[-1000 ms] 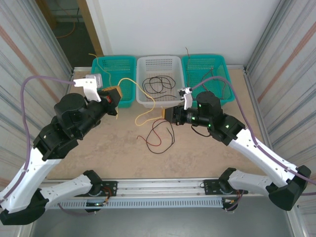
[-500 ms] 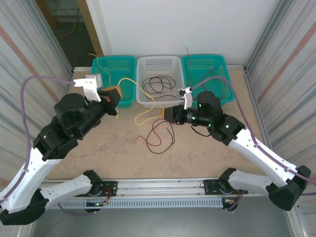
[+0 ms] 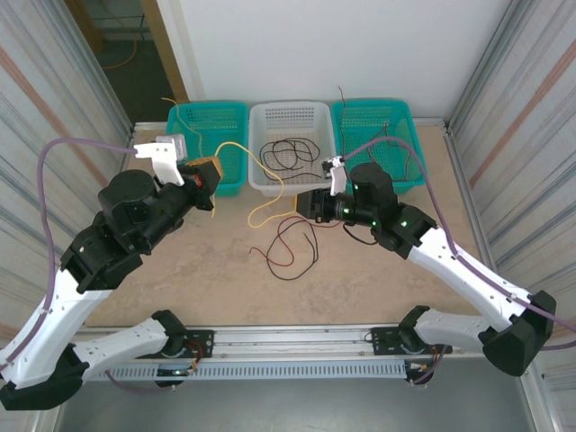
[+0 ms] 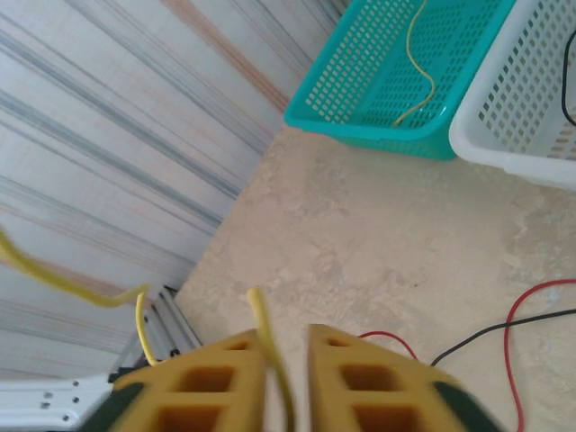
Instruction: Untangle the cables
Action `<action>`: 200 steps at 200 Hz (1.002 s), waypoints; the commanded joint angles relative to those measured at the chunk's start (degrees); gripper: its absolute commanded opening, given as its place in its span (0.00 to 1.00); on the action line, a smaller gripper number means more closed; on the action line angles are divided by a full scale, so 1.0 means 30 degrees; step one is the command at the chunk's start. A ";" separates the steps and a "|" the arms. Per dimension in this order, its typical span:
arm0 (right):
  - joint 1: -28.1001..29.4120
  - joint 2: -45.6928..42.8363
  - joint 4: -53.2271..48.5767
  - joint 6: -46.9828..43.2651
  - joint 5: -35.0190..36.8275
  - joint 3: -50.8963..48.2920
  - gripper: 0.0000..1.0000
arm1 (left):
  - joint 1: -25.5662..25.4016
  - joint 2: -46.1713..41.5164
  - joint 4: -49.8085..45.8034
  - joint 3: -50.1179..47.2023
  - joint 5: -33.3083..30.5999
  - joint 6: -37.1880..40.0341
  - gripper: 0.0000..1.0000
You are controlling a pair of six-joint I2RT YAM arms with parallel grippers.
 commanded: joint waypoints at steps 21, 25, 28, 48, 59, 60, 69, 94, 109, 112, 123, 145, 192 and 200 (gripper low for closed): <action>-0.1280 -0.1561 -0.0169 -0.0096 0.1690 -0.0584 0.00 | 0.0363 -0.0250 -0.1987 0.0394 -0.4112 0.0571 0.00; -0.1782 -0.1826 -0.0184 0.0010 0.1710 -0.0749 0.00 | 0.0476 -0.0209 -0.2877 0.0475 -0.5212 0.0400 0.00; -0.2269 -0.2054 -0.0326 0.0087 0.1708 -0.0839 0.00 | 0.0609 -0.0179 -0.3550 0.0530 -0.6329 0.0232 0.00; -0.6542 -0.4029 -0.0984 0.1015 0.1603 -0.1682 0.00 | 0.3217 -0.0777 -0.7225 -0.0200 -1.0241 -0.1886 0.00; -0.9415 -0.4981 -0.0962 0.1931 0.0751 -0.2211 0.00 | 0.5903 -0.1839 -0.7415 -0.1394 -0.9288 -0.2411 0.00; -0.9675 -0.5042 -0.0956 0.2017 0.0658 -0.2243 0.00 | 0.6166 -0.1952 -0.7385 -0.1518 -0.9102 -0.2438 0.00; -1.1937 -0.5480 -0.0837 0.2733 -0.0474 -0.2502 0.00 | 0.8689 -0.2784 -0.7090 -0.2510 -0.7178 -0.2840 0.00; -1.5624 -0.5425 -0.0348 0.4099 -0.3058 -0.2670 0.00 | 1.5459 -0.2555 -0.7265 -0.3467 0.0087 -0.3406 0.00; -1.5615 -0.5080 -0.0270 0.3991 -0.3412 -0.2362 0.00 | 1.5730 -0.2144 -0.6851 -0.3885 0.0998 -0.3583 0.00; -1.5530 -0.5031 -0.0341 0.3895 -0.3368 -0.2275 0.00 | 1.5718 -0.2069 -0.6716 -0.3977 0.1079 -0.3624 0.00; -1.5344 -0.4968 -0.0349 0.3525 -0.3298 -0.2008 0.00 | 1.5716 -0.1950 -0.6295 -0.4127 0.1386 -0.3821 0.00; -1.3821 -0.4408 -0.0631 0.2740 -0.3055 -0.1063 0.00 | 1.5673 -0.2021 -0.3525 -0.4669 0.3978 -0.3670 0.00; -0.7486 -0.1779 -0.1753 -0.0445 -0.0306 0.2914 0.00 | 1.1611 -0.0220 0.5388 -0.5758 1.1525 -0.1454 0.55; -0.6609 -0.1065 -0.1882 -0.0864 -0.0184 0.3925 0.00 | 0.9865 0.0312 0.6173 -0.5499 1.1378 -0.0233 0.64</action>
